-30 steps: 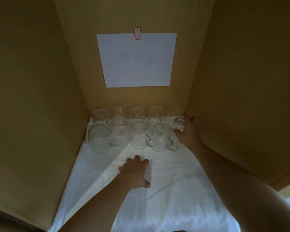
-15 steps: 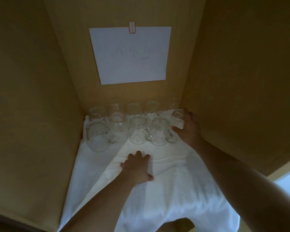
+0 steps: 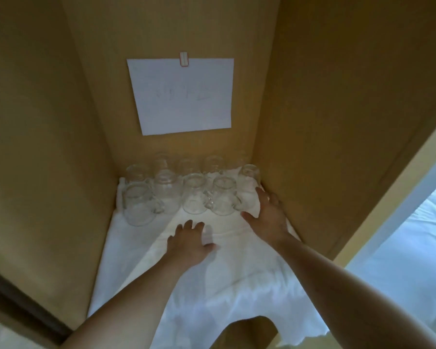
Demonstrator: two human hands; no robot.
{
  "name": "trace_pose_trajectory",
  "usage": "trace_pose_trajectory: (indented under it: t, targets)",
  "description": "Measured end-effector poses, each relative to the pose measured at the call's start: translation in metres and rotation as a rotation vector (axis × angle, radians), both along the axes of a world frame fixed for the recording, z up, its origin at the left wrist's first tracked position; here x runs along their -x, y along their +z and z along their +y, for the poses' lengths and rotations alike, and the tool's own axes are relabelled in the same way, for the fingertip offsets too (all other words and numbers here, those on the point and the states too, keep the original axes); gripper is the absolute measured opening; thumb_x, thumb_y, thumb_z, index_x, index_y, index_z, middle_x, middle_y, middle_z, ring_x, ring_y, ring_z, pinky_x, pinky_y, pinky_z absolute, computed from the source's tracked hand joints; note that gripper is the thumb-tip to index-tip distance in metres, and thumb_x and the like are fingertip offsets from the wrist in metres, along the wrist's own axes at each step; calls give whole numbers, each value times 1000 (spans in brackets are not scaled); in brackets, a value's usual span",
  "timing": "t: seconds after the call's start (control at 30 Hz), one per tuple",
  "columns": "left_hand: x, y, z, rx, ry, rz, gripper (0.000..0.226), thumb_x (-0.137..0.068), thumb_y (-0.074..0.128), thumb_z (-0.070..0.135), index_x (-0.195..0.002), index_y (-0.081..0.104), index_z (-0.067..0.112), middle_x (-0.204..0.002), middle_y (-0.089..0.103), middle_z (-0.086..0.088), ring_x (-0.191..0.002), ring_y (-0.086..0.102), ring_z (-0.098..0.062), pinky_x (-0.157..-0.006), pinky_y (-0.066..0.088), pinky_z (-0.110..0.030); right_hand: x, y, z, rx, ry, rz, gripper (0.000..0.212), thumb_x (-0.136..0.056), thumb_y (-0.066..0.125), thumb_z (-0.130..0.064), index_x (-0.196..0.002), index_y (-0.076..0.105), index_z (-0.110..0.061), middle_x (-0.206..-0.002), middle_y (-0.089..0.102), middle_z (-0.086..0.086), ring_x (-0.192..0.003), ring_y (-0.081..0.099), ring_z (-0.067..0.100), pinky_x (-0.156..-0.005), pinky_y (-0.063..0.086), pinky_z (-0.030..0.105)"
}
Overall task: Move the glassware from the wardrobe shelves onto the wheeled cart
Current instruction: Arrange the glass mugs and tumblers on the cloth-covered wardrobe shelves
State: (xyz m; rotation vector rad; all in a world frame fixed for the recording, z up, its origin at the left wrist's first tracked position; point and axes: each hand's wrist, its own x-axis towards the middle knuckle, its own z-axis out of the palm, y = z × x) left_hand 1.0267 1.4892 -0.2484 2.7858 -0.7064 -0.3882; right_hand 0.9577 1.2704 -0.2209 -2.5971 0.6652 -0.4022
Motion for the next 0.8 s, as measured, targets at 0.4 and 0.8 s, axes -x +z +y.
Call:
trace_pose_trajectory:
  t: [0.4, 0.8]
  targets:
    - [98, 48, -3, 52, 84, -179, 78, -93, 51, 65, -157, 27, 29, -166, 22, -6, -150, 22, -31, -117, 30, -52, 94, 27, 9, 83, 187, 138, 87, -92, 62, -57, -161, 15, -31, -165, 19, 5, -147, 26, 32, -114, 37, 43]
    - [195, 100, 70, 116, 252, -340, 74, -94, 55, 62, -155, 31, 28, -164, 26, -4, -151, 22, -28, -117, 30, -50, 154, 59, 82, 101, 406, 79, 85, -91, 66, -53, -159, 20, -31, -163, 24, 5, -146, 26, 33, -113, 38, 48]
